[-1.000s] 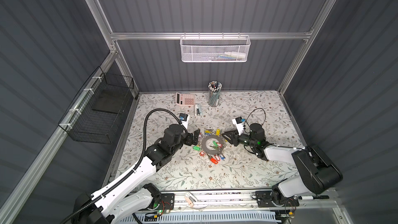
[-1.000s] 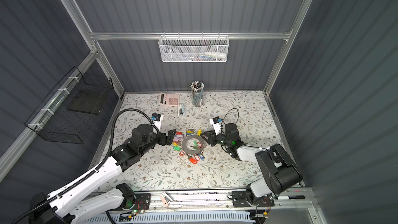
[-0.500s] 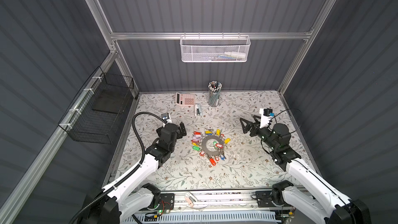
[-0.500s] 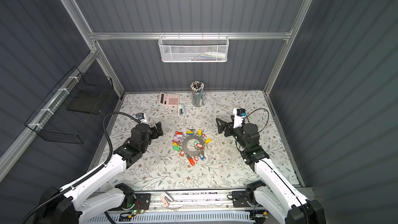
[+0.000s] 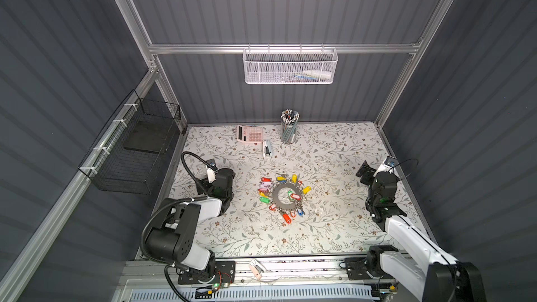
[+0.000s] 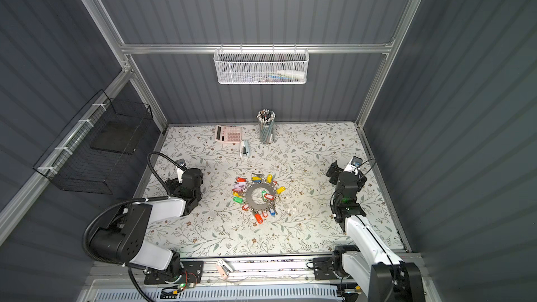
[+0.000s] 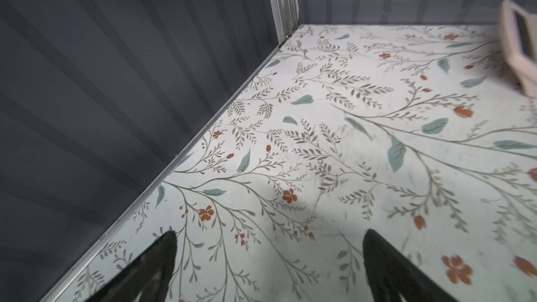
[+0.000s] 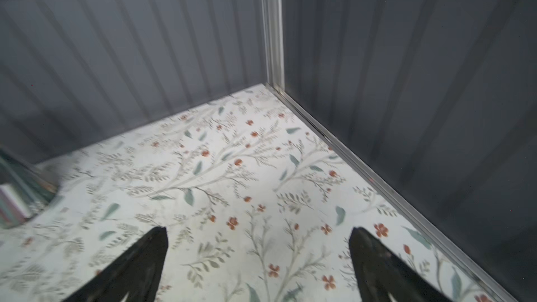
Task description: Put the keys on the keyring
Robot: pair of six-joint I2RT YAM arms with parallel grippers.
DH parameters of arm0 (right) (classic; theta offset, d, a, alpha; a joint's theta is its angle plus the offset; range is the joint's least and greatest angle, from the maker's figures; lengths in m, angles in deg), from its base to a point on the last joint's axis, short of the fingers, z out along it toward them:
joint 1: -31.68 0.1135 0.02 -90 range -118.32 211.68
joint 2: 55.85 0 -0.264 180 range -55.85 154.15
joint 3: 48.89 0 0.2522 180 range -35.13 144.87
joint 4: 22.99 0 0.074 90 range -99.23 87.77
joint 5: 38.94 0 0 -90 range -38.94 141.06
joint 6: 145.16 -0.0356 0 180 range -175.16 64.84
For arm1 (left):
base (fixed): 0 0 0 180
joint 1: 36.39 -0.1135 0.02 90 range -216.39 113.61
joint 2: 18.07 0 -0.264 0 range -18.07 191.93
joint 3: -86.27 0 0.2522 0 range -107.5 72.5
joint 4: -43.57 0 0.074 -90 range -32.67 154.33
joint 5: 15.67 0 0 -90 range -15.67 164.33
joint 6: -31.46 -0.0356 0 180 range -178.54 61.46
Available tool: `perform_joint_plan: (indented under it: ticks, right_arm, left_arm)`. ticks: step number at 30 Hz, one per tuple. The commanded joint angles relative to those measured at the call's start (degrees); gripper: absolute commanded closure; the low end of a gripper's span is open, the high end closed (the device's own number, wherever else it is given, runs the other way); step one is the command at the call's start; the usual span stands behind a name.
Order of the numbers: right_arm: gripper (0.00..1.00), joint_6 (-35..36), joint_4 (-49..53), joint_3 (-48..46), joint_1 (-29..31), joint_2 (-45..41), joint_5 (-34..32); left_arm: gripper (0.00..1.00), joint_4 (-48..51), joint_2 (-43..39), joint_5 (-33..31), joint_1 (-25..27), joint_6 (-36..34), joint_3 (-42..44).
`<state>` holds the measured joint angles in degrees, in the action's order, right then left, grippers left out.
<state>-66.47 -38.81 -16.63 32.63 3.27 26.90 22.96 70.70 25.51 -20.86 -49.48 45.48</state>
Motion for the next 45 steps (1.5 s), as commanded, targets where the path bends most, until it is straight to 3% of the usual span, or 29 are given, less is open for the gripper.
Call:
perform_joint_plan:
  ticks: [1,2,4,6,10,12,13,15,17,24,45]
  right_arm:
    - [0.01,2.6,-14.2,-3.5,-2.8,6.1,1.7]
    - [0.01,1.6,-19.6,-5.6,-3.9,9.0,3.6]
    - [0.01,1.7,-25.7,-6.8,-4.9,11.5,8.0]
    - [0.01,2.2,-26.5,-5.4,-5.3,14.8,11.6]
    - [0.01,4.9,-42.8,-6.8,-5.3,26.5,17.2]
    - [0.01,4.1,-29.1,-3.5,-5.3,22.1,17.6]
    - [0.01,4.1,-28.1,-1.8,-5.3,23.4,17.2]
    - [0.01,5.2,-29.8,-1.2,-4.5,25.1,16.4]
    - [0.01,4.7,-26.1,-0.4,-4.6,24.0,16.4]
    - [0.01,7.3,-30.5,-1.6,-2.7,24.8,15.4]
    - [0.01,7.8,-29.7,-1.3,-2.5,24.7,16.6]
  left_arm:
    - [0.0,-19.3,1.7,8.3,-1.0,-10.3,4.0]
    - [0.0,-28.0,3.6,10.1,-2.8,-9.7,7.1]
    - [0.0,-35.2,6.4,12.2,-4.6,-9.4,9.1]
    - [0.0,-25.7,5.1,16.3,-4.6,-8.9,6.6]
    - [0.0,-27.3,10.8,18.5,-4.8,-11.2,3.2]
    - [0.0,-22.0,9.8,19.5,-5.6,-9.4,2.1]
    - [0.0,-24.2,10.7,19.9,-6.3,-9.8,1.9]
    - [0.0,-17.9,9.2,22.1,-8.4,-7.0,0.5]
    - [0.0,-20.5,9.9,23.2,-9.0,-6.9,1.1]
    - [0.0,-20.1,9.6,22.9,-9.0,-7.0,1.2]
    - [0.0,-20.3,9.6,23.0,-9.0,-7.0,1.3]
